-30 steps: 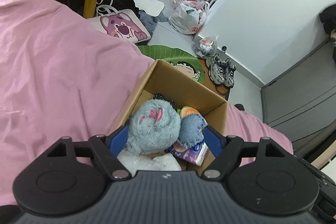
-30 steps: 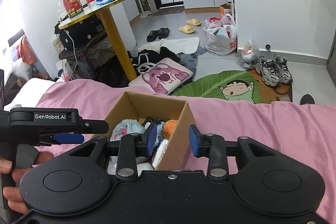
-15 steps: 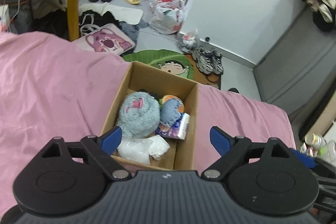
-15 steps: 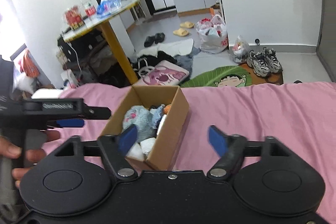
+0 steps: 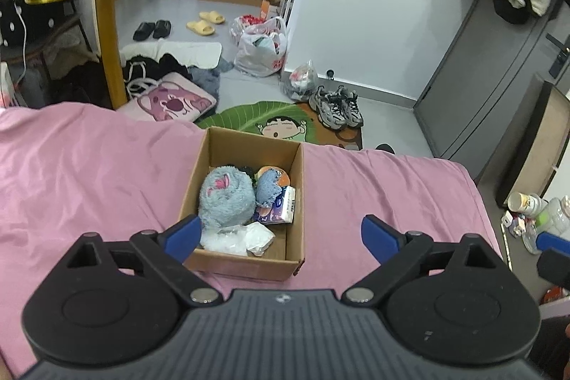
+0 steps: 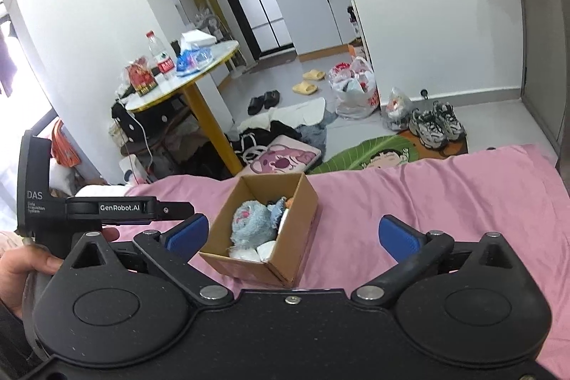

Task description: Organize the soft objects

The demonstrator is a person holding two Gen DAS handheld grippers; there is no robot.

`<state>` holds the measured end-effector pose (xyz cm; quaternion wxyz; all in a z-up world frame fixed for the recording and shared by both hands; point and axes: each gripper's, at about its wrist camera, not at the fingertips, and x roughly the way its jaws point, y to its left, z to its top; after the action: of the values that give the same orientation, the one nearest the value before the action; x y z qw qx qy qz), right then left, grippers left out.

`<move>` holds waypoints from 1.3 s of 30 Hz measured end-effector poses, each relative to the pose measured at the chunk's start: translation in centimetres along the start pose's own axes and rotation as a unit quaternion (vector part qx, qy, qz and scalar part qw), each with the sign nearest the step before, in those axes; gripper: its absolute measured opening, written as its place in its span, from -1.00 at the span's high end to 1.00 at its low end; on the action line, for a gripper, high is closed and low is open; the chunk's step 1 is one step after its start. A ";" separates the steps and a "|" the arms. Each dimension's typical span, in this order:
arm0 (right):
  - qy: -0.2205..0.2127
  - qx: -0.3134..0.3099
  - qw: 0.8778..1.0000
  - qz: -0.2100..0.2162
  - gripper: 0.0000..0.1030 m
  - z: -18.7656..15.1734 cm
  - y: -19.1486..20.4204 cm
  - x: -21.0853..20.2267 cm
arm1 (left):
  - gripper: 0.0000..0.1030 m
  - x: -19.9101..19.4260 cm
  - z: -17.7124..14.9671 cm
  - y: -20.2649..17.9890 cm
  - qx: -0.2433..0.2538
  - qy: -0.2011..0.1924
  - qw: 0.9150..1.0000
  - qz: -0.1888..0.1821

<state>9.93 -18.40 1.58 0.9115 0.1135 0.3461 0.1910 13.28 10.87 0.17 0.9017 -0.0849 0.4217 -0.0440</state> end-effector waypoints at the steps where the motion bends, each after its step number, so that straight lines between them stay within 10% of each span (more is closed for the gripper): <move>1: -0.003 0.002 1.000 0.000 -1.00 -0.1 0.1 -0.4 | -0.88 -0.4 -0.2 -0.1 0.002 -0.002 1.000 0.000; 39: 0.021 -0.065 0.998 0.010 -1.00 -4.1 6.2 -6.8 | -0.99 -12.9 -7.5 -0.8 0.025 -0.051 0.998 0.024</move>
<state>0.82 -15.41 4.68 0.9075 0.0533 0.3509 0.2246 -0.80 11.17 5.30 0.9246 -0.0540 0.3759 -0.0282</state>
